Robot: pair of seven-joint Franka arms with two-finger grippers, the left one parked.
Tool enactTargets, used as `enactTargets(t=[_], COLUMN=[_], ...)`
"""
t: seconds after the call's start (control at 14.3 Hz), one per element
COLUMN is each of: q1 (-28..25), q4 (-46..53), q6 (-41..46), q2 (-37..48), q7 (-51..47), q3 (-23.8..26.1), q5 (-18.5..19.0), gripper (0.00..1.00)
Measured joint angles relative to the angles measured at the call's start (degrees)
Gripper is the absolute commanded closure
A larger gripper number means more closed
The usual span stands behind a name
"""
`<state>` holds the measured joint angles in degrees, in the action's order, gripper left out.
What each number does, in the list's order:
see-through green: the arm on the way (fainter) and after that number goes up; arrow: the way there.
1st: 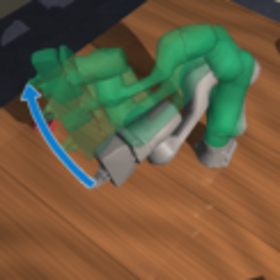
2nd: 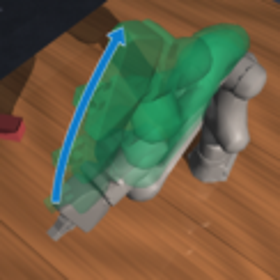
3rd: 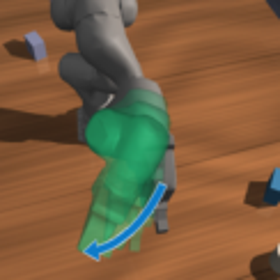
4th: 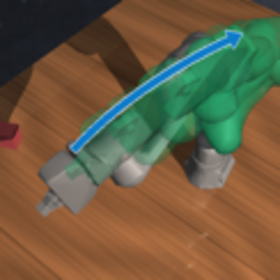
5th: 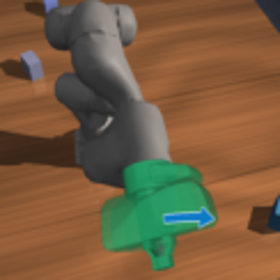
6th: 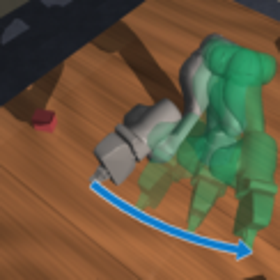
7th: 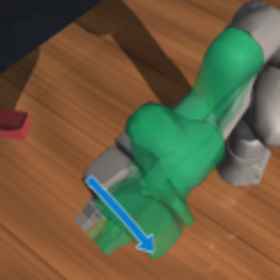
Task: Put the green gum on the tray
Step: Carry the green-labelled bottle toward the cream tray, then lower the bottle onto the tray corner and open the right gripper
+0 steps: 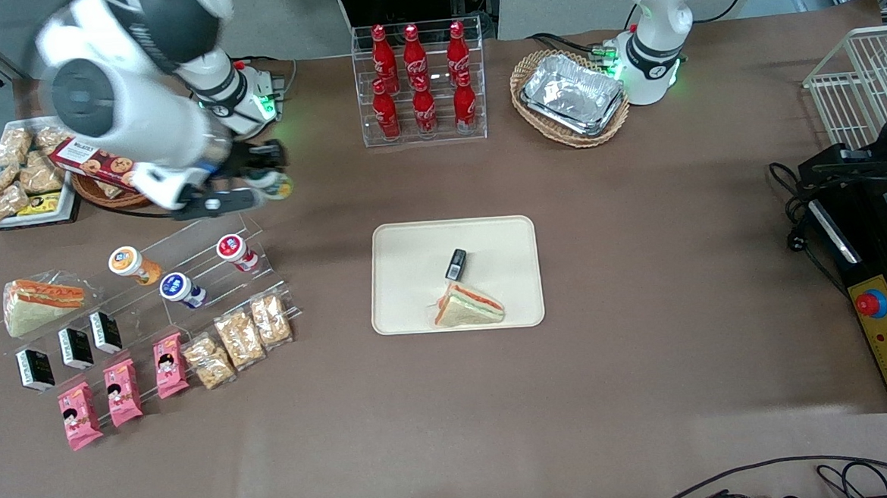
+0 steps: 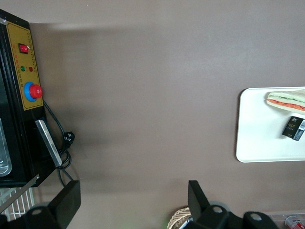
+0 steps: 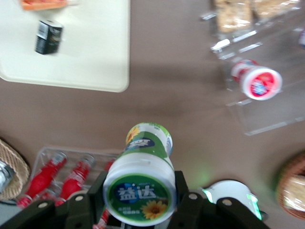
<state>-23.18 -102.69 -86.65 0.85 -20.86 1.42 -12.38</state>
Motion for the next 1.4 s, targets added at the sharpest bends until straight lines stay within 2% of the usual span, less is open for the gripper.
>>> enactTargets(t=[0.35,0.49,0.84,1.26,1.33,1.4], q1=[-10.3,-12.8,-15.5,-16.5,-16.5,-16.5], q4=[-1.5,-3.7,-12.6,-14.5,-14.5,-14.5], q6=[-17.2,-24.1,-40.6,-47.2,-47.5,-47.6], q2=[-10.5,-13.6,-17.6,-22.8,-23.2,-23.3], q7=[-9.8,-11.7,-13.7,-13.8,-13.8,-13.8], q3=[0.1,0.1,0.0,0.0,-0.1,-0.1], q5=[-0.6,-0.6,-0.6,-0.6,-0.6,-0.6], gripper=[0.73,0.73,0.73,0.71,0.67,0.38])
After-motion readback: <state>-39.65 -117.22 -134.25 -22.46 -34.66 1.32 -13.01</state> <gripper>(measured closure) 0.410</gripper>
